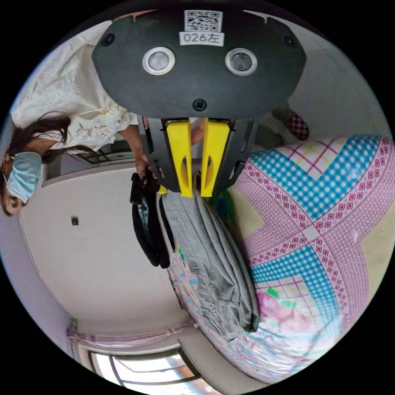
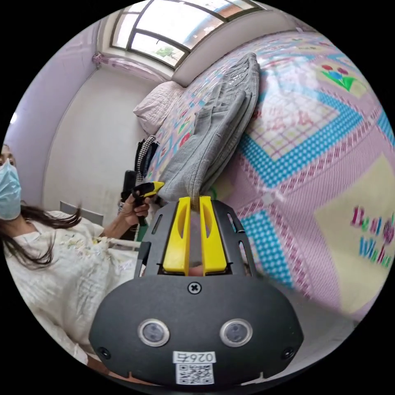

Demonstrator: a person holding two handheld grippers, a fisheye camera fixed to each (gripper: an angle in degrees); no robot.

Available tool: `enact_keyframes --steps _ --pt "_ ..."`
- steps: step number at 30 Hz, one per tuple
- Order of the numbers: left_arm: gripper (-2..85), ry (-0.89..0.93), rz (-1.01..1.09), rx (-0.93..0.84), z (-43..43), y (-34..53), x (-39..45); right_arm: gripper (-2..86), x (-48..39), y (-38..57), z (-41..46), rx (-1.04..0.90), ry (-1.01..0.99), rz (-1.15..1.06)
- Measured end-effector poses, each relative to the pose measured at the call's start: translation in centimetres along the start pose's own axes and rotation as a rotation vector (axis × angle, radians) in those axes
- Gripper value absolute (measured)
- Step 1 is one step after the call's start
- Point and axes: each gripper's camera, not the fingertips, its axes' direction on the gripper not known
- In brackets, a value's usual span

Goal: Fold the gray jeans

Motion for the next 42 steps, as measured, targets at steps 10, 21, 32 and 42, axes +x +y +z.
enact_keyframes --steps 10,21,32,42 --pt "3.8 0.087 0.039 -0.074 -7.5 4.2 5.7 -0.8 -2.3 6.9 -8.5 0.035 -0.214 0.093" --pt "4.6 0.267 0.184 -0.012 -14.4 -5.9 11.7 -0.7 -1.7 -1.9 -16.0 0.152 -0.401 0.072" --pt "4.9 0.119 0.155 0.055 -15.3 -27.9 13.4 -0.1 7.2 -27.4 -15.6 0.128 -0.441 0.099" --pt "6.1 0.119 -0.161 0.146 -11.3 -42.2 3.6 4.8 20.3 -44.6 -4.9 0.046 -0.208 0.264"
